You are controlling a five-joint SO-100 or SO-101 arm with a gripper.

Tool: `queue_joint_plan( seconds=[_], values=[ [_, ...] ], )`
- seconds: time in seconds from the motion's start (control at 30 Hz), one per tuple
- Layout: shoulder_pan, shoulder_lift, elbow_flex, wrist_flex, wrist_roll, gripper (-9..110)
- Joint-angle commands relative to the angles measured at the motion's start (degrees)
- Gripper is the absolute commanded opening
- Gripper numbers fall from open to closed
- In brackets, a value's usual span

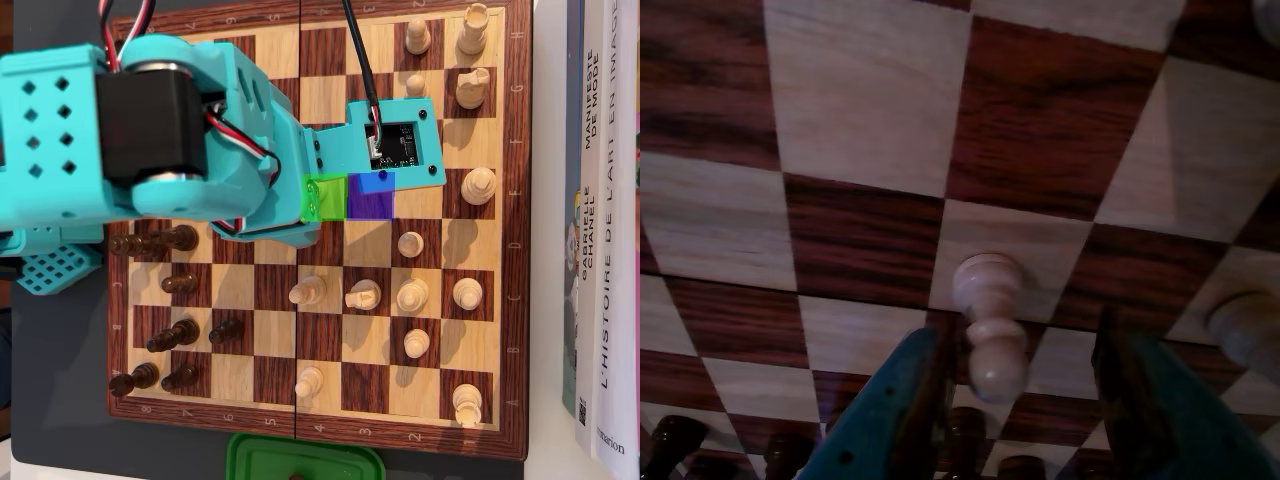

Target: Play chess

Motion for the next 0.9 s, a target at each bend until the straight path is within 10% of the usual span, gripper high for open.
queue_joint_plan(
  seconds=[0.0,0.87],
  values=[
    [-0.70,3.34,-0.35,0.09,0.00,20],
    [0.18,38.32,17.14,-3.60,0.44,20]
  ],
)
